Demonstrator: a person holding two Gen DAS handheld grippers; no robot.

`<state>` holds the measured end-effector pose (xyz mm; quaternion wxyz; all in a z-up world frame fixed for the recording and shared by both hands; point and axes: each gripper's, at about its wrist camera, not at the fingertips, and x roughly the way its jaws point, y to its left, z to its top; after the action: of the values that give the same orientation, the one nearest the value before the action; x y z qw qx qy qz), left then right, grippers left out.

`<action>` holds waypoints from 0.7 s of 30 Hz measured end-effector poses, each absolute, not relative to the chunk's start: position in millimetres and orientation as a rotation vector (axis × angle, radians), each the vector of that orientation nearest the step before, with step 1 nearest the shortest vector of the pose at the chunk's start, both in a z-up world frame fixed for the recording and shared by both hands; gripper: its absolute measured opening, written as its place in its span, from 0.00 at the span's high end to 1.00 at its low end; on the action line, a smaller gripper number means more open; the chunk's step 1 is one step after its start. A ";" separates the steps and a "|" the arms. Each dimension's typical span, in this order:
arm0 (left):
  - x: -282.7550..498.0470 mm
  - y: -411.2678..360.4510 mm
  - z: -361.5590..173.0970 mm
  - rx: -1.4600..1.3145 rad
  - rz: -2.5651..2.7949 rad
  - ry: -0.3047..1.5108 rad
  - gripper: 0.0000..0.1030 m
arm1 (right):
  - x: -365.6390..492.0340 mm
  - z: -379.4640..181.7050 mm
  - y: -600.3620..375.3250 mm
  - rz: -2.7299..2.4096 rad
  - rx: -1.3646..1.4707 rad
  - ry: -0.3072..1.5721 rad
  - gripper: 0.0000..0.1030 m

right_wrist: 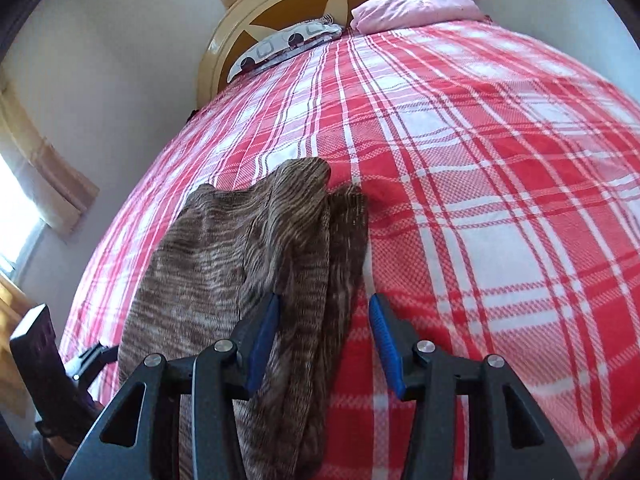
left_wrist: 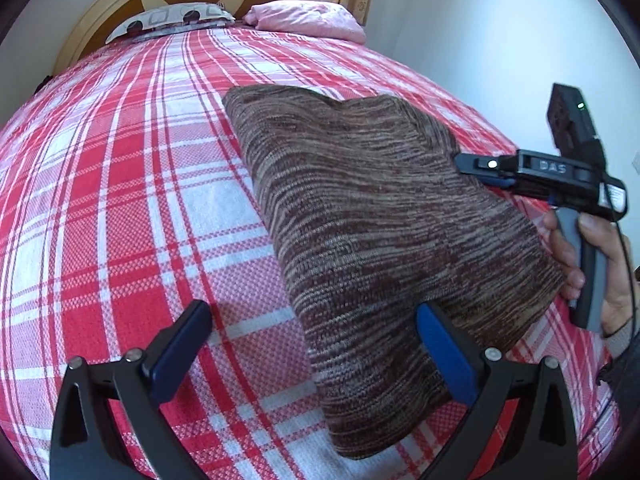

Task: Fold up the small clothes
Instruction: 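Grasp the end of the folded brown sweater with the right gripper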

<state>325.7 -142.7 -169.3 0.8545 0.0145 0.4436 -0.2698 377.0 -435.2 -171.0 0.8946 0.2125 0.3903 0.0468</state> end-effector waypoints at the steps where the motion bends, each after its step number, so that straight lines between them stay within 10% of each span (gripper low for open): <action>1: 325.6 -142.7 -168.9 0.028 -0.568 0.931 0.00 | 381.0 -172.4 -437.1 0.100 0.449 0.811 0.53; 21: 324.5 -139.8 -166.3 -0.040 -0.597 0.902 0.00 | 437.3 -179.3 -456.5 0.211 0.730 0.800 0.40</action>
<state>324.5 -139.8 -166.3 0.8572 -0.0192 0.4293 -0.2839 437.3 -456.5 -179.3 0.8517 0.3466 0.3800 0.1003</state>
